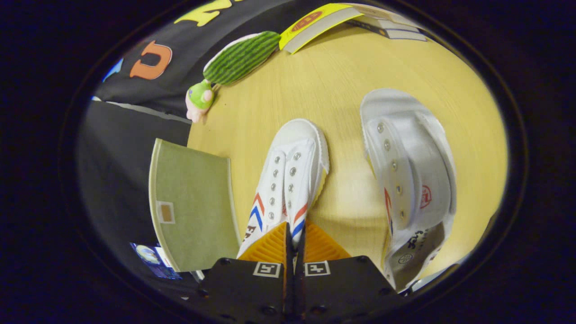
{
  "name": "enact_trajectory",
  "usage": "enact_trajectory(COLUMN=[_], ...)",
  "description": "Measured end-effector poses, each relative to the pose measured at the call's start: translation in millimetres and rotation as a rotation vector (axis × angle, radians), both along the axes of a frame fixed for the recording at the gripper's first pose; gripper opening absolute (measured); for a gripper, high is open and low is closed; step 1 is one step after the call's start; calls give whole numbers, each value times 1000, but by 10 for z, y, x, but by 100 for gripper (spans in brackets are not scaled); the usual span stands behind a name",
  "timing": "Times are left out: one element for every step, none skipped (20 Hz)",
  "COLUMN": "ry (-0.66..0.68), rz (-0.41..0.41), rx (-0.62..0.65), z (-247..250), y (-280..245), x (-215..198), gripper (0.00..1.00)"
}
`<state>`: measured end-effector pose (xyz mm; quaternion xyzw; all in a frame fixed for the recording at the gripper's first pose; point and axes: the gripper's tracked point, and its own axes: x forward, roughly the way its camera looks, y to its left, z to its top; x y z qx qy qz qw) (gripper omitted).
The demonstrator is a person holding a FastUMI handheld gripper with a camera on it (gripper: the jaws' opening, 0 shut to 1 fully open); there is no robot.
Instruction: Open the storage box then place both shoes into the box .Put the left shoe in first, then the right shoe, with the right side of both shoes facing outward in a uniform manner.
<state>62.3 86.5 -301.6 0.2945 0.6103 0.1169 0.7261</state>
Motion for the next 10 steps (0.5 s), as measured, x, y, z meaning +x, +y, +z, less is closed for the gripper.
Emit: enact_trajectory(ry=[-19, -39, -55, -71, -84, -92, -100, -111, -137, -161], rz=[-7, -20, -27, -37, -45, -41, -44, -29, -9, 13], rx=[6, 19, 38, 59, 77, 91, 110, 129, 146, 162], z=[48, 138, 245, 378, 563, 745, 932, 1157, 1375, 1573], y=[-3, -10, 4, 41, 100, 133, 191, 308, 430, 554], x=[10, 25, 20, 12, -23, -129, -198, -298, -374, -422], gripper=[6, 6, 6, 6, 6, 6, 6, 6, 6, 6])
